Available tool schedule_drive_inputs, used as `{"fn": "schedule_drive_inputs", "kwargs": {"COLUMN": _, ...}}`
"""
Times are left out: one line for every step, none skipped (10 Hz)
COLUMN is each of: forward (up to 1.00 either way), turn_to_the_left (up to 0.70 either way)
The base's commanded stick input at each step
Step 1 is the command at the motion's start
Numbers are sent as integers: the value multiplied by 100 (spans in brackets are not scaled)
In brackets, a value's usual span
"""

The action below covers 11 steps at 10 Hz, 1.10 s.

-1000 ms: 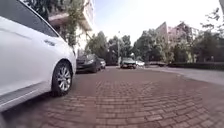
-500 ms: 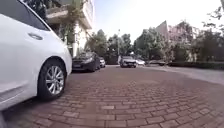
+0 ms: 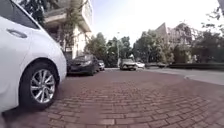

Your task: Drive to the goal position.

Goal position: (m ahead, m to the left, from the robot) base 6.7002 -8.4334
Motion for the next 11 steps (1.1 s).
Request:
{"fn": "schedule_drive_inputs", "kwargs": {"forward": 70, "turn_to_the_left": 0}}
{"fn": "schedule_drive_inputs", "kwargs": {"forward": 70, "turn_to_the_left": 0}}
{"fn": "schedule_drive_inputs", "kwargs": {"forward": 70, "turn_to_the_left": 0}}
{"fn": "schedule_drive_inputs", "kwargs": {"forward": 70, "turn_to_the_left": 0}}
{"fn": "schedule_drive_inputs", "kwargs": {"forward": 70, "turn_to_the_left": 0}}
{"fn": "schedule_drive_inputs", "kwargs": {"forward": 70, "turn_to_the_left": 0}}
{"fn": "schedule_drive_inputs", "kwargs": {"forward": 70, "turn_to_the_left": 0}}
{"fn": "schedule_drive_inputs", "kwargs": {"forward": 70, "turn_to_the_left": 0}}
{"fn": "schedule_drive_inputs", "kwargs": {"forward": 70, "turn_to_the_left": 0}}
{"fn": "schedule_drive_inputs", "kwargs": {"forward": 70, "turn_to_the_left": 0}}
{"fn": "schedule_drive_inputs", "kwargs": {"forward": 70, "turn_to_the_left": 0}}
